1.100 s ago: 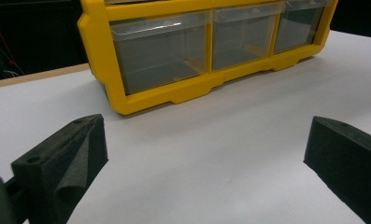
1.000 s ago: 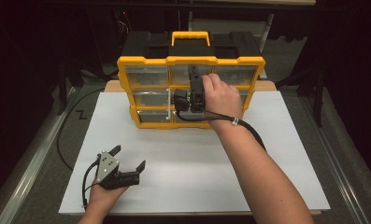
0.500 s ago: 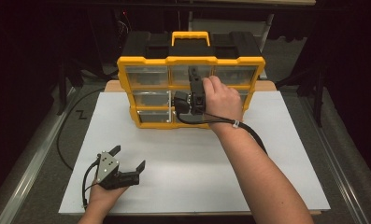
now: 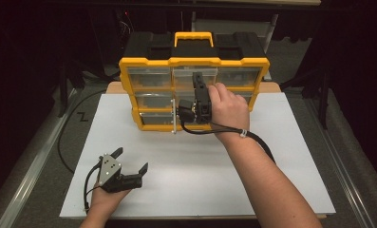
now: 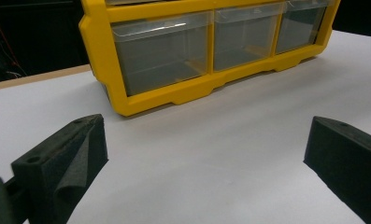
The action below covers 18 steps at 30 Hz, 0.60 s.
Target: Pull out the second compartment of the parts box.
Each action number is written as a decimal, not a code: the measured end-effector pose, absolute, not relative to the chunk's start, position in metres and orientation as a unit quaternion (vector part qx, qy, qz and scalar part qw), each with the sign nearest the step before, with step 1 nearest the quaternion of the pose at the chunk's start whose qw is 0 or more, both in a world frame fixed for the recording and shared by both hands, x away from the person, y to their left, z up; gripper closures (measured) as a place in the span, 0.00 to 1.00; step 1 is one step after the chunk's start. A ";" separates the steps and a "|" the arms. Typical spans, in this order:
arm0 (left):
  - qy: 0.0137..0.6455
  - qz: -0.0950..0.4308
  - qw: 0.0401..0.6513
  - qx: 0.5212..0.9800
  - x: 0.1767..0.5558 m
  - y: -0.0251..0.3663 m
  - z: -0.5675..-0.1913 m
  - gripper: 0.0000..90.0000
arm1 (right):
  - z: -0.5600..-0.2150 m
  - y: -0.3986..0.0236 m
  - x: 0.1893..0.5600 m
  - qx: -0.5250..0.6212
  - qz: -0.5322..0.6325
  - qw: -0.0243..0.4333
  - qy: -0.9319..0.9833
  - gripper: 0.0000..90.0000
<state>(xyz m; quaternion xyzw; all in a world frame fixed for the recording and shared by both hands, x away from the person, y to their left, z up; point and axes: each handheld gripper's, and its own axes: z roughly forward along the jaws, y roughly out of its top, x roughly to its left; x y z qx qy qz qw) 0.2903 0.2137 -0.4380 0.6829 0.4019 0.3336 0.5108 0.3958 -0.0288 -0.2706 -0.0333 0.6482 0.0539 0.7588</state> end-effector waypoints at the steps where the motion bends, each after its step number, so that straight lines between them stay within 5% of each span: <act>1: 0.402 0.334 0.511 0.683 0.290 0.214 -0.438 0.00 | -0.271 -0.029 0.395 -0.033 0.055 0.760 0.647 0.94; 14: 0.402 0.335 0.510 0.683 0.291 0.214 -0.438 0.00 | -0.270 -0.031 0.379 -0.044 0.055 0.758 0.648 0.92; 18: 0.401 0.335 0.511 0.683 0.291 0.214 -0.438 0.00 | -0.268 -0.031 0.377 -0.044 0.060 0.746 0.662 0.78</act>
